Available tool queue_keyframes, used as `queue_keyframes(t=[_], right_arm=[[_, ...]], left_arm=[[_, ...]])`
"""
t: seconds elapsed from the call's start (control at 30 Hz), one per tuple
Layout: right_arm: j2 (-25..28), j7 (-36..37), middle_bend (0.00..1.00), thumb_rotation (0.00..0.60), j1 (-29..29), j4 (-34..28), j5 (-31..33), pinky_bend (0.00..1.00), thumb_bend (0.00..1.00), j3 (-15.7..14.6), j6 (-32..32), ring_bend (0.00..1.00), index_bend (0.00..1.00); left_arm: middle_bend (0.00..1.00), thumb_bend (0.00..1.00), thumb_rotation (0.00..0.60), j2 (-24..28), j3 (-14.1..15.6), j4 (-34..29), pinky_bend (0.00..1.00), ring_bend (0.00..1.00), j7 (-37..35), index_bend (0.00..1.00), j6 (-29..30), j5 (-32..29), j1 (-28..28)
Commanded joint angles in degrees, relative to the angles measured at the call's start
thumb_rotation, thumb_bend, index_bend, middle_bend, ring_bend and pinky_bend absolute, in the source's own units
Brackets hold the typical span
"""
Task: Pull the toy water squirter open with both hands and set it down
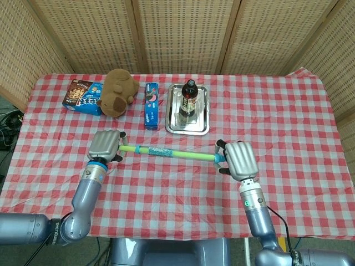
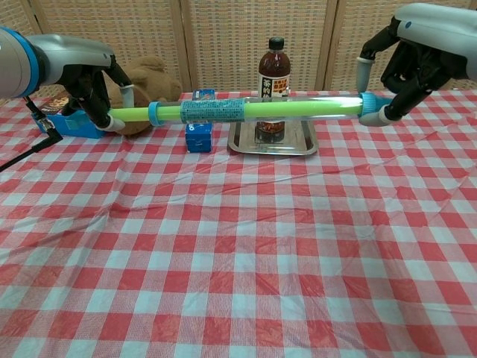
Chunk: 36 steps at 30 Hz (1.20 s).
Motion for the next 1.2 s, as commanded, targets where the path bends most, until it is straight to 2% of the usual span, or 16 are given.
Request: queue_keyframes(t=[0.03,0.67,1.2], right_arm=[[0.2,0.0,1.0,0.6,0.0,-0.1,0.1,0.63,0.45,-0.1,0.1,1.0,0.58],[1.6,2.5,1.0,0.6,-1.4,2.8,0.8,0.63,0.48,-2.1,0.6,1.0,0.59],[5.5,6.5,1.0,0.6,-4.1,5.6,1.4,0.63,0.48,-2.3,0.6,1.0,0.59]], left_arm=[[0.91,0.66,0.6,0.1,0.2,-0.2,0.72,0.83,0.0,0.84,0.2,-0.1,0.0],[0.91,0.66,0.6,3.3,2.0,-1.7,0.72,0.83,-1.7,0.84,0.3,1.7,1.7],[0.91,0.66,0.6,6.6,4.8,1.2,0.72,0.83,-5.9,0.84,-2.6,3.9,5.7]])
